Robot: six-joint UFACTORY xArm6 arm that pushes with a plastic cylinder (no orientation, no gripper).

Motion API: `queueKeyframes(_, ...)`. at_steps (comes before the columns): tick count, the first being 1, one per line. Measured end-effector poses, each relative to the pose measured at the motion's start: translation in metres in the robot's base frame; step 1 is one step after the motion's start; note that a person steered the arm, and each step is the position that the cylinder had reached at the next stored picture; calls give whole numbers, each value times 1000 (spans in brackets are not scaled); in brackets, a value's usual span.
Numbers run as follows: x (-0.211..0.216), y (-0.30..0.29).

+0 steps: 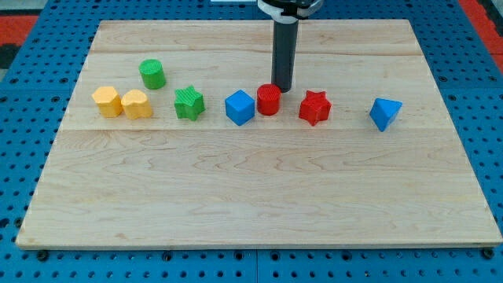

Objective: Slide the red circle a bit down

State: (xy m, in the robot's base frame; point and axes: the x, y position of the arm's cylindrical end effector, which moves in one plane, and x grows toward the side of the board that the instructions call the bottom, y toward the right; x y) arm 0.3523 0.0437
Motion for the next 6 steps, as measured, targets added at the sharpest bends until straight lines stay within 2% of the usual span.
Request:
queueKeyframes(1,-33,-2)
queueKeyframes(2,-7,-8)
queueKeyframes(5,27,-8)
queueKeyframes(6,-5,-56)
